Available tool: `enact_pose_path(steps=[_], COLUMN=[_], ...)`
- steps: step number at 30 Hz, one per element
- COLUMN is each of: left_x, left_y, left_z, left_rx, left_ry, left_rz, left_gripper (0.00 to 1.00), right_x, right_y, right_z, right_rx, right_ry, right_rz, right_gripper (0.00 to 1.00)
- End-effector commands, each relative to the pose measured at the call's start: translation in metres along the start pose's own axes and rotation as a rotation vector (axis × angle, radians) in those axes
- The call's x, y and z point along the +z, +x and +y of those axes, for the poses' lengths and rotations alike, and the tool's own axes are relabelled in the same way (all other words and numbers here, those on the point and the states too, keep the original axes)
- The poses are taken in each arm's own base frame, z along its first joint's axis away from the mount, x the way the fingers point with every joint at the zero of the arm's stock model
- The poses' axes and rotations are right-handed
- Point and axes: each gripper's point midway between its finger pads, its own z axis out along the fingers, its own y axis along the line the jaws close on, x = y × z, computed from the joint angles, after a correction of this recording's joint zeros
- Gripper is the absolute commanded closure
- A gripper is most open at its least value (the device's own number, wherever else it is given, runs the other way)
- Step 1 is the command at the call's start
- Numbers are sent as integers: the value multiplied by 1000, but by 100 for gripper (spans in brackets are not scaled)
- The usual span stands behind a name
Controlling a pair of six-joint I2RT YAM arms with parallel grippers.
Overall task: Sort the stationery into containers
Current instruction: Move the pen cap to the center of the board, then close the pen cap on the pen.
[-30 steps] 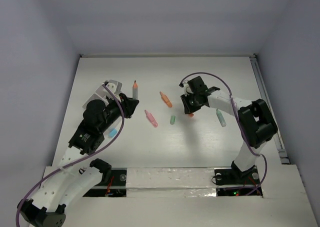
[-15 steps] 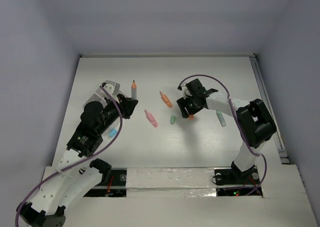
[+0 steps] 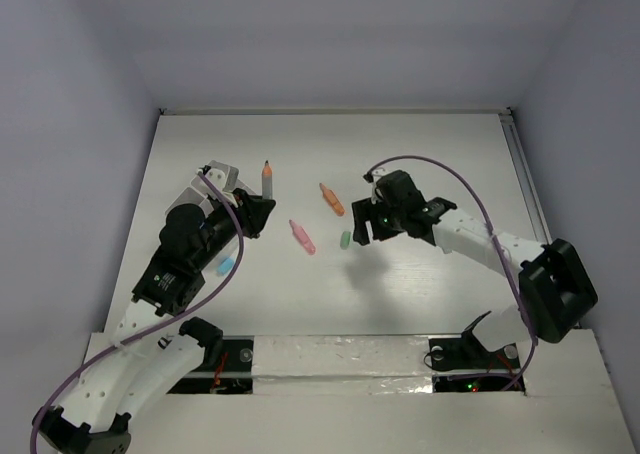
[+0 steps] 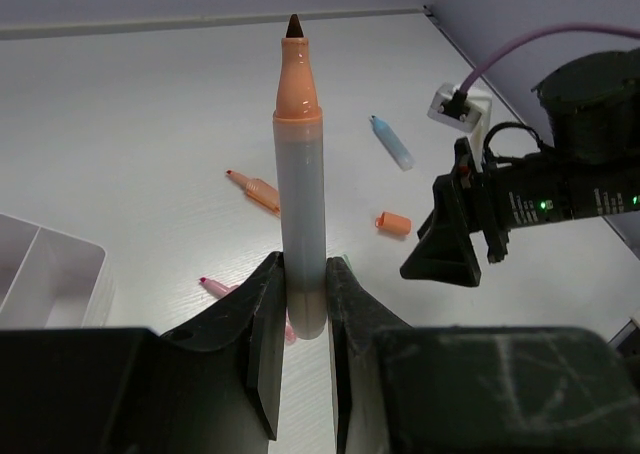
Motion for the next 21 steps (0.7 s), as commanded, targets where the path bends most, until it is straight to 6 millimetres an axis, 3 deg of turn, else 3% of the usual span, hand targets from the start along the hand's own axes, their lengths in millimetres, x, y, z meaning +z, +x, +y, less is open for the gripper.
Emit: enact_pose_path(steps=[1, 5, 11, 15, 21], left_x=[-3, -3, -8, -7, -5], left_y=[-18, -17, -22, -20, -19], left_z=[-9, -13, -28, -28, -24], left_rx=[15, 20, 36, 35, 33], left_ry=[32, 57, 137, 138, 117], left_rz=[-55, -48, -67, -65, -61], left_gripper=[100, 100, 100, 100, 100], right_x=[4, 13, 25, 37, 45], right_y=[24, 55, 65, 63, 44], right_z=[25, 19, 11, 0, -19], right_rx=[189, 232, 253, 270, 282], right_ry=[-139, -116, -82, -48, -1], right_rz=[37, 119, 125, 112, 52], right_gripper=[23, 22, 14, 12, 11])
